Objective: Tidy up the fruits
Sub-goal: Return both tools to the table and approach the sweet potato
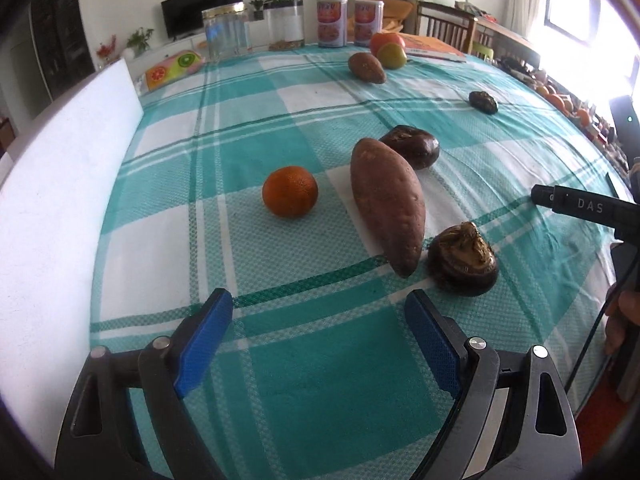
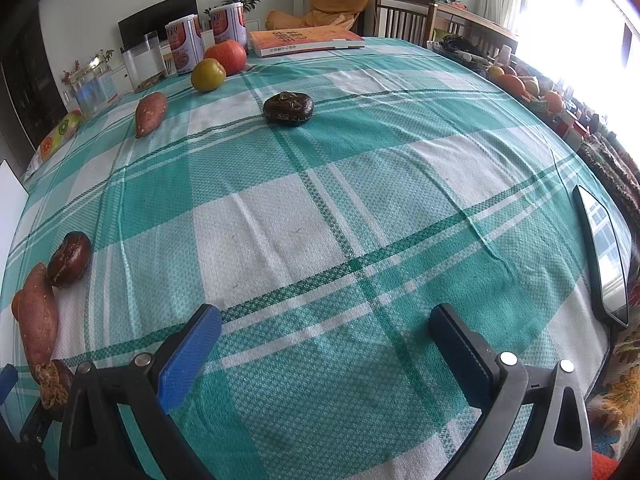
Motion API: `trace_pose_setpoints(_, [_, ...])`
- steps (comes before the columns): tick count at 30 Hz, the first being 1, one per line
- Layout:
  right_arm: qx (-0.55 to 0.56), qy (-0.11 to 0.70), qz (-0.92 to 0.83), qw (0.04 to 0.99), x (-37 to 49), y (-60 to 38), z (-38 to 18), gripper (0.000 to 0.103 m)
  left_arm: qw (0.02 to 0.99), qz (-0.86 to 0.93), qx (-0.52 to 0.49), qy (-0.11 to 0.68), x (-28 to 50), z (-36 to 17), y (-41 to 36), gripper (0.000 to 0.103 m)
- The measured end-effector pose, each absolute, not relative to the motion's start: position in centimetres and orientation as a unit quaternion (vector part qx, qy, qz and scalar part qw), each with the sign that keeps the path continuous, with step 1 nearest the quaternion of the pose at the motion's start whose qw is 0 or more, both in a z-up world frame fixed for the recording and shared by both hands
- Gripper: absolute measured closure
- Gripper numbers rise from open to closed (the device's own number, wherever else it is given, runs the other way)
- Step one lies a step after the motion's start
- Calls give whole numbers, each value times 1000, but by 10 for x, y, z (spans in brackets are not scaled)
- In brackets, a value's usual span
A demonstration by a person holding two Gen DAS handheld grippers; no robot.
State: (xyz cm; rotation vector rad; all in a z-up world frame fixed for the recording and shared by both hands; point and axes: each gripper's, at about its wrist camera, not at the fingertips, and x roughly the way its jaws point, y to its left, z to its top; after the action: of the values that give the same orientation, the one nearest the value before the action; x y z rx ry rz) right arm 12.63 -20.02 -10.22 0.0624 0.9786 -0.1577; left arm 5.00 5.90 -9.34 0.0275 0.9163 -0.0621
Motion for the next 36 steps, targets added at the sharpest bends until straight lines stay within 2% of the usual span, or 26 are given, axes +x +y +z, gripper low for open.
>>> trace_pose_setpoints(36, [29, 469, -77, 879, 127, -199, -104, 0, 898, -35, 15, 437, 53, -96, 59, 9])
